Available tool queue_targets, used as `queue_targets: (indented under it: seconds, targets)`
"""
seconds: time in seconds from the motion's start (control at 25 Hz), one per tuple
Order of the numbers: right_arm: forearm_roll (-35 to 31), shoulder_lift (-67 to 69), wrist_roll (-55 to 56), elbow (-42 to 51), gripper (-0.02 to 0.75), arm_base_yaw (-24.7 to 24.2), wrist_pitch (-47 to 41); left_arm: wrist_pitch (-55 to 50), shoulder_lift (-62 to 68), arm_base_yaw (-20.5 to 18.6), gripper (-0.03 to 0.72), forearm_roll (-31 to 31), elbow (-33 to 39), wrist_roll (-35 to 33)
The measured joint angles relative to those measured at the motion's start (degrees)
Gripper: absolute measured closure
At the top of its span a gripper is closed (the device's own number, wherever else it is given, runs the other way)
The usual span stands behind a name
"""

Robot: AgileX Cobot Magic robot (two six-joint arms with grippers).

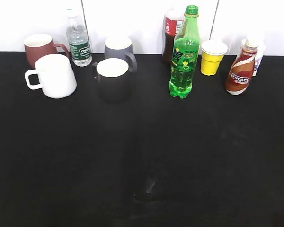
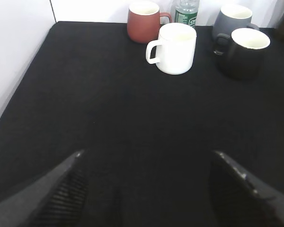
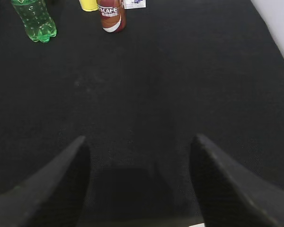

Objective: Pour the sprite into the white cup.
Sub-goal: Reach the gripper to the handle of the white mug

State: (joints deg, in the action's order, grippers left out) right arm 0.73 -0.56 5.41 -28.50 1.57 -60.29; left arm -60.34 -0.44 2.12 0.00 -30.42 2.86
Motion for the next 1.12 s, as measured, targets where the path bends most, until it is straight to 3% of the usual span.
queue_targets:
  seconds: [0.36,0.52,0.6,0.68,0.72,0.76,0.96,1.12]
  targets:
    - [0.0,0.0,0.03,0.0,0.244,0.0,0.0,1.65,0.0,0.0,0.126,0.0,-0.76,0.0]
    - [0.0,0.0,0.05,0.0,0.244,0.0,0.0,27.41,6.67,0.0,0.132,1.29,-0.32,0.0]
    - [0.0,0.0,0.05,0.0,0.244,0.0,0.0,51.01,20.52,0.0,0.134,1.58,4.83,0.0]
    - [0.0,0.0,0.05,0.0,0.244,0.0,0.0,65.23,30.66,0.0,0.134,2.16,7.76,0.0]
    - [0.0,0.0,0.1,0.0,0.244,0.0,0.0,75.85,42.17,0.0,0.134,2.16,9.28,0.0]
    - [0.0,0.0,0.1,0.0,0.244,0.0,0.0,78.4,45.64,0.0,0.134,2.16,9.34,0.0]
    - [0.0,0.0,0.09,0.0,0.244,0.0,0.0,110.93,86.53,-0.05,0.134,2.46,9.44,0.0]
    - [0.0,0.0,0.09,0.0,0.244,0.0,0.0,122.21,105.67,-0.05,0.134,3.42,6.84,0.0]
